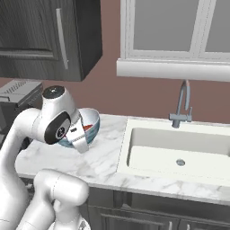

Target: Move the glass cup from next to the sink to the open cabinet. Then, move the bowl with the carrot to the fridge to clear the area for faucet cleaning.

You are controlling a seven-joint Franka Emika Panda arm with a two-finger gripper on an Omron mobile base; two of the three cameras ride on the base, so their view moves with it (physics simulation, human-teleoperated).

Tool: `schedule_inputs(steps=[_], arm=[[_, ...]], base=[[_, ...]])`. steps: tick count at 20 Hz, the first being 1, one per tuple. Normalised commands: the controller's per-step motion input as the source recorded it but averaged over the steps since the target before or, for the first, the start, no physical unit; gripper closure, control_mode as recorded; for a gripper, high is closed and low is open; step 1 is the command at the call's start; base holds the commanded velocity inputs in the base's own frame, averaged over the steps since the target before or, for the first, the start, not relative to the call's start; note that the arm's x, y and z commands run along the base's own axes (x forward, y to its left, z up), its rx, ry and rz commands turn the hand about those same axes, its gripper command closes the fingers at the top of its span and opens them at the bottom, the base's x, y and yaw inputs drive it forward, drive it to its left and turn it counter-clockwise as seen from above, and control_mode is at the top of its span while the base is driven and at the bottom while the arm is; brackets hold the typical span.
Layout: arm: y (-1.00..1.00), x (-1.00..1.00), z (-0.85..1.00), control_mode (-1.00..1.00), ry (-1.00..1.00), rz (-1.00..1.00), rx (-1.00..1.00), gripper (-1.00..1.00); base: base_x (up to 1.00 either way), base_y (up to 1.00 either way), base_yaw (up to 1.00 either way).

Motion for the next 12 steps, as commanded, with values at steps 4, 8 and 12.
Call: schedule_inputs(steps=[4,8,12], arm=[[0.00,0.00,0.00,1.00,0.00,0.00,0.00,1.00],[0.00,0.00,0.00,1.00,0.00,0.00,0.00,1.00],[0.00,0.00,0.00,1.00,0.00,0.00,0.00,1.00]], base=[[-0.89,-0.01,-0.78],[-0.71,0.00,-0.86],[-0.37,0.00,-0.93]])
